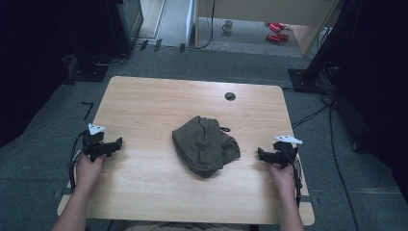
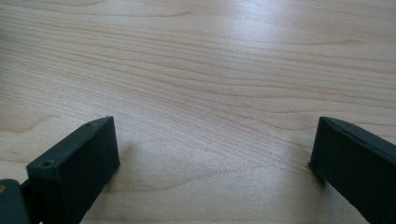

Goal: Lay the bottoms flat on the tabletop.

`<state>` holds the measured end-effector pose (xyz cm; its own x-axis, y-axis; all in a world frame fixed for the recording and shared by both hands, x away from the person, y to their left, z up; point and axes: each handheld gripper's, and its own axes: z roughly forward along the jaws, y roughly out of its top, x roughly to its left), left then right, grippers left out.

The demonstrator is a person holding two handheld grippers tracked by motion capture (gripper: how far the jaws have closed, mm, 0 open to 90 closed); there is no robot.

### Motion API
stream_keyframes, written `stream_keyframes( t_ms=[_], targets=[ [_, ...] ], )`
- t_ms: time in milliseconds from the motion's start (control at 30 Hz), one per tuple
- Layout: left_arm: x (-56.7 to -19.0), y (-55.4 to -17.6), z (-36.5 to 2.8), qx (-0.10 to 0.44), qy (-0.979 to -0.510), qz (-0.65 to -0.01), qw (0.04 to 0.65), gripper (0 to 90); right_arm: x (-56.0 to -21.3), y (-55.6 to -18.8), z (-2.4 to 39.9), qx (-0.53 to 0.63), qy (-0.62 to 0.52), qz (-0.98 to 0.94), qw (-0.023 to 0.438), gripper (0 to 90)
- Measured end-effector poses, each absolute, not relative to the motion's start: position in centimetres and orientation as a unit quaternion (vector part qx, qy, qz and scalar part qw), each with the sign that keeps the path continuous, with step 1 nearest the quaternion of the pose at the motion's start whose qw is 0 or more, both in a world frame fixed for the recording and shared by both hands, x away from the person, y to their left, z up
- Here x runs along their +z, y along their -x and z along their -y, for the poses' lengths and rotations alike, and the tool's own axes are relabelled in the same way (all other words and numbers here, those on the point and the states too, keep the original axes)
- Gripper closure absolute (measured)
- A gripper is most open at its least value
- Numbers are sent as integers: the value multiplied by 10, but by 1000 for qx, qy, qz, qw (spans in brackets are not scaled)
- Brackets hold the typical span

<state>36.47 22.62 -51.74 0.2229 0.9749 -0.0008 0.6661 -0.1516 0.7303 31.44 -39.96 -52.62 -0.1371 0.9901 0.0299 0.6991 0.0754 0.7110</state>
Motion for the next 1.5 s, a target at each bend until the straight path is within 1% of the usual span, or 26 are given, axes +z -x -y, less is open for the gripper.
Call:
stream_keyframes(
  t_ms=[667,767,900,967,1033,1067,1133,1200,1233,1267,1300,1367,1433,1500],
  targets=[
    [-517,-363,-223,250,-714,-577,308,134,-526,-312,399,300,-609,-693,243,11],
    [-518,-364,-223,251,-708,-585,304,96,-526,-312,399,300,-609,-693,243,11],
    [-518,-364,-222,250,-709,-584,305,96,-526,-312,399,300,-609,-692,243,18],
    [-518,-363,-221,247,-717,-575,307,96,-526,-310,398,304,-607,-692,245,61],
    [-518,-362,-220,244,-722,-569,309,100,-525,-307,397,312,-600,-694,248,149],
    [-517,-361,-220,243,-723,-568,309,104,-525,-306,396,316,-596,-695,249,169],
    [-516,-361,-220,242,-726,-564,312,173,-525,-305,396,317,-595,-695,249,173],
    [-514,-359,-220,234,-733,-555,314,199,-524,-305,395,318,-595,-695,248,201],
    [-513,-358,-220,231,-735,-554,316,228,-523,-305,395,318,-595,-696,247,224],
    [-513,-358,-220,231,-735,-554,316,248,-523,-305,395,318,-595,-696,247,224],
    [-512,-358,-220,221,-737,-551,324,249,-523,-305,394,319,-594,-696,247,254],
    [-509,-357,-218,221,-743,-541,325,249,-521,-305,393,324,-591,-699,240,298],
    [-503,-354,-214,235,-749,-527,325,249,-519,-305,392,325,-593,-698,236,302],
    [-499,-352,-210,234,-750,-518,338,249,-516,-305,390,331,-593,-697,231,308]
  ],
)
